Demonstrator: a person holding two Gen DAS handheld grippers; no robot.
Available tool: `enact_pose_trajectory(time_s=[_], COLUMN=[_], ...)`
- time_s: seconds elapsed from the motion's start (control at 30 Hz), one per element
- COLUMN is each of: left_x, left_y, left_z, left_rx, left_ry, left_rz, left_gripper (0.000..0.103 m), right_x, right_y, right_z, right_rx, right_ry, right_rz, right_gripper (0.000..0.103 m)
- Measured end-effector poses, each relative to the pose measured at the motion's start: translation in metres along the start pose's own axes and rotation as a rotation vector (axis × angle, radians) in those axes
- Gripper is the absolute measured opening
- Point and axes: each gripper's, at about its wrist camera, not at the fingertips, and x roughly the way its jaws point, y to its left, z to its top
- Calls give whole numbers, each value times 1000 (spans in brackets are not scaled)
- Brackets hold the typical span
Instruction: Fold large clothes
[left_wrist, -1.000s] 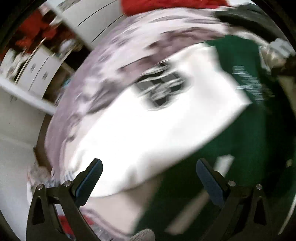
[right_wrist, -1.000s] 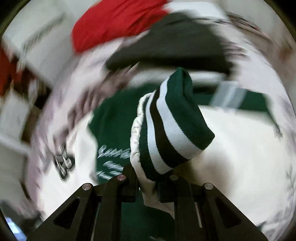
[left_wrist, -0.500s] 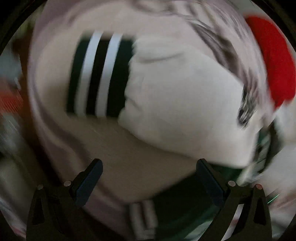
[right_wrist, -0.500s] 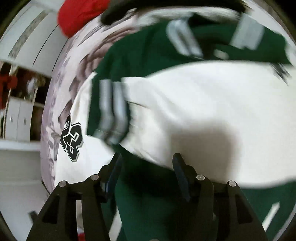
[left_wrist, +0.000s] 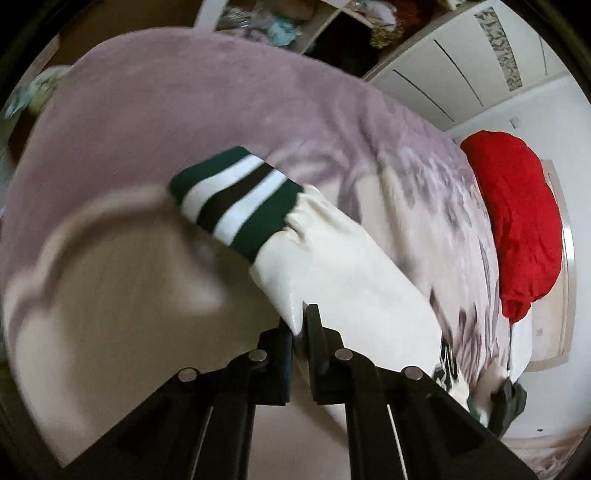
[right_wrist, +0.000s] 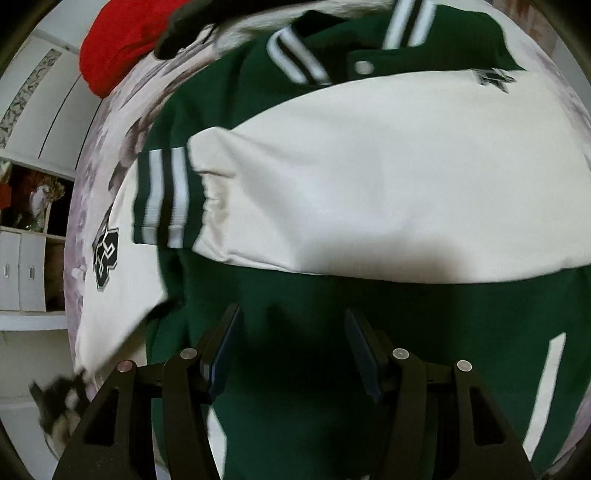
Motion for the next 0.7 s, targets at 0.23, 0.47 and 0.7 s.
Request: enact_pose_trajectory(time_s=[0.23,0.47,0.7], left_x=[44,64,72], left_y=[-16,-12,-31], left_z=[34,14,6], left_rx=[55,-48,-12], left_ry=[67,219,204], left_rz=[3,-111,-77], left_gripper=[5,49,53], right_x=[-3,34,53], right_y=[42,118,188], right_z=[13,47,57], right_rx=[-29,-243,-381], right_ry=[-35,-63,-143], right_rz=[3,-134,-304], right_gripper=[59,71,10])
